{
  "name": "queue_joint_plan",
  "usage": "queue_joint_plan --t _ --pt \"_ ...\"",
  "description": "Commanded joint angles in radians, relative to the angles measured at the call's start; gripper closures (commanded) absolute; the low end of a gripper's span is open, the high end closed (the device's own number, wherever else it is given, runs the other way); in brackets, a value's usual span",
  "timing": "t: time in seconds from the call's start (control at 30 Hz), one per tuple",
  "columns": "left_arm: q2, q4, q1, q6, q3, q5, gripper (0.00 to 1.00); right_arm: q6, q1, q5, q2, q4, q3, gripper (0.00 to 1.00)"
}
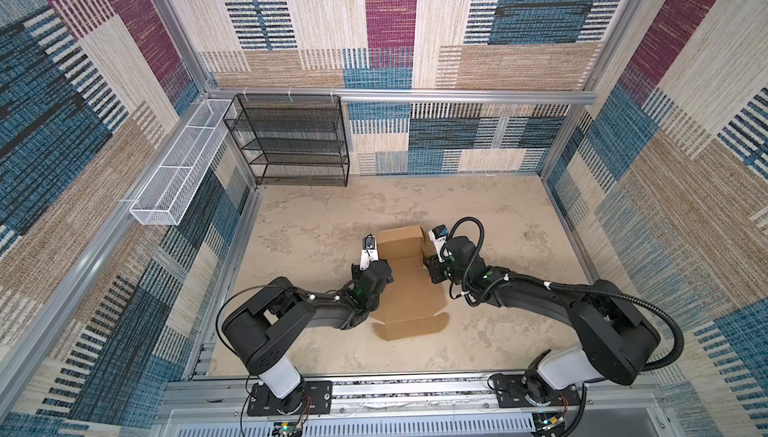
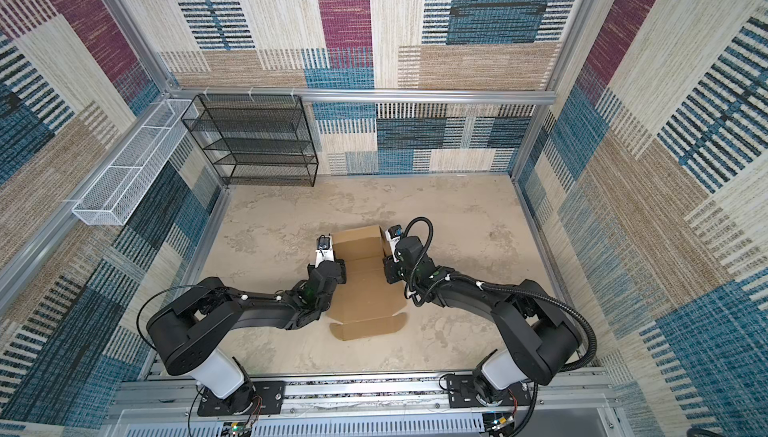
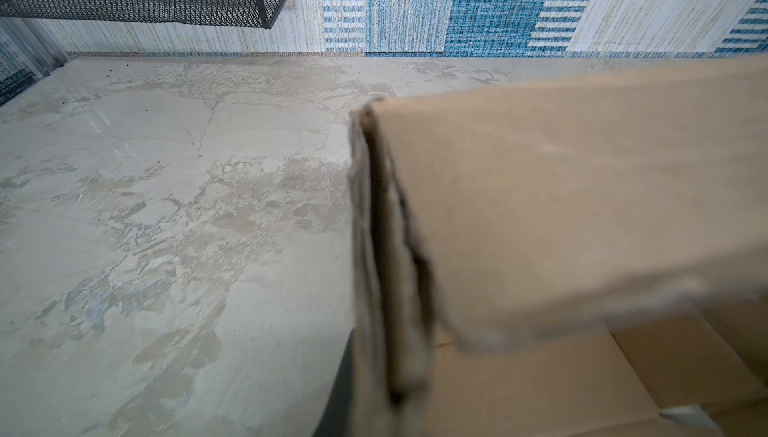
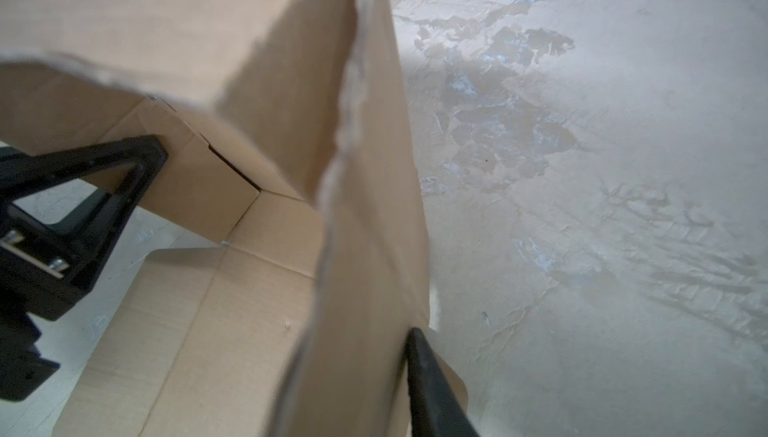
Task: Fold the paper box
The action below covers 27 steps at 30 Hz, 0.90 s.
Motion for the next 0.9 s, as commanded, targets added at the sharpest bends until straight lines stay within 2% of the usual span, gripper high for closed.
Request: queue_joint_plan --t 0.0,0.13,0.4,0.87 --pt "0.004 -0.120 -0.001 0.007 -0.002 0.047 1.00 0.004 0.003 0.001 0.000 -0.005 0.008 0.70" --pt "0.001 -0.120 -0.001 0.013 -0.002 0.044 1.00 0.002 0.002 0.002 0.000 -0.008 0.010 0.66" --pt "0.002 -0.127 -0.001 0.016 0.003 0.038 1.00 0.002 0.003 0.003 -0.023 -0.025 0.001 0.50" --pt "0.007 -0.140 -0.001 0.013 0.011 0.034 1.00 0.009 0.003 0.027 -0.103 -0.060 -0.042 0.37"
